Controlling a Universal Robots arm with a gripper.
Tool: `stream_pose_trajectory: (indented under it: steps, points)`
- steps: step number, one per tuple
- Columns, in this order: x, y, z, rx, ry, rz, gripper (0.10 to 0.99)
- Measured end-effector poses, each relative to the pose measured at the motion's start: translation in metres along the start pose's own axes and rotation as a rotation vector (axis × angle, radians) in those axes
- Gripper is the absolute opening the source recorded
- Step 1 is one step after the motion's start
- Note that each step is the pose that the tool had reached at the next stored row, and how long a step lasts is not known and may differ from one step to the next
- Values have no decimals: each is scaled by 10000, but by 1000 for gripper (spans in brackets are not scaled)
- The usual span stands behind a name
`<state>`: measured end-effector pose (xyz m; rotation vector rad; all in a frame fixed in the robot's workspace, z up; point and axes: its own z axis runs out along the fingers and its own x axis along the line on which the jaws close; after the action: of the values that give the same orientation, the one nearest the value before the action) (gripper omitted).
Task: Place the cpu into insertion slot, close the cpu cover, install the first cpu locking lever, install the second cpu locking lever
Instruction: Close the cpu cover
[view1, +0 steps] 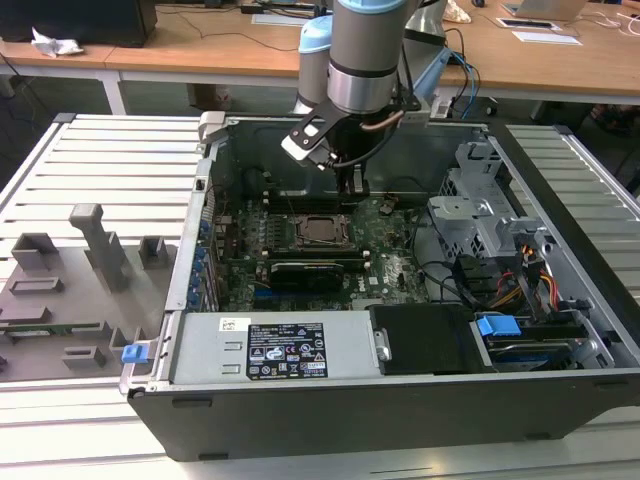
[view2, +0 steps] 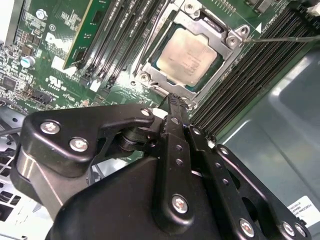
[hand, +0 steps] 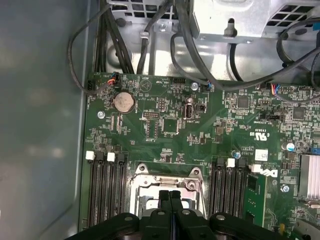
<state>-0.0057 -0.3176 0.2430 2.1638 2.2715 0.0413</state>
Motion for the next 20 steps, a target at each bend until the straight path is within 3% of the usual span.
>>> stream_pose_trajectory:
  steps: [13,20]
  points:
    - [3,-67,27,-1,0,0,106]
    - [5,-138,91,-1,0,0,106]
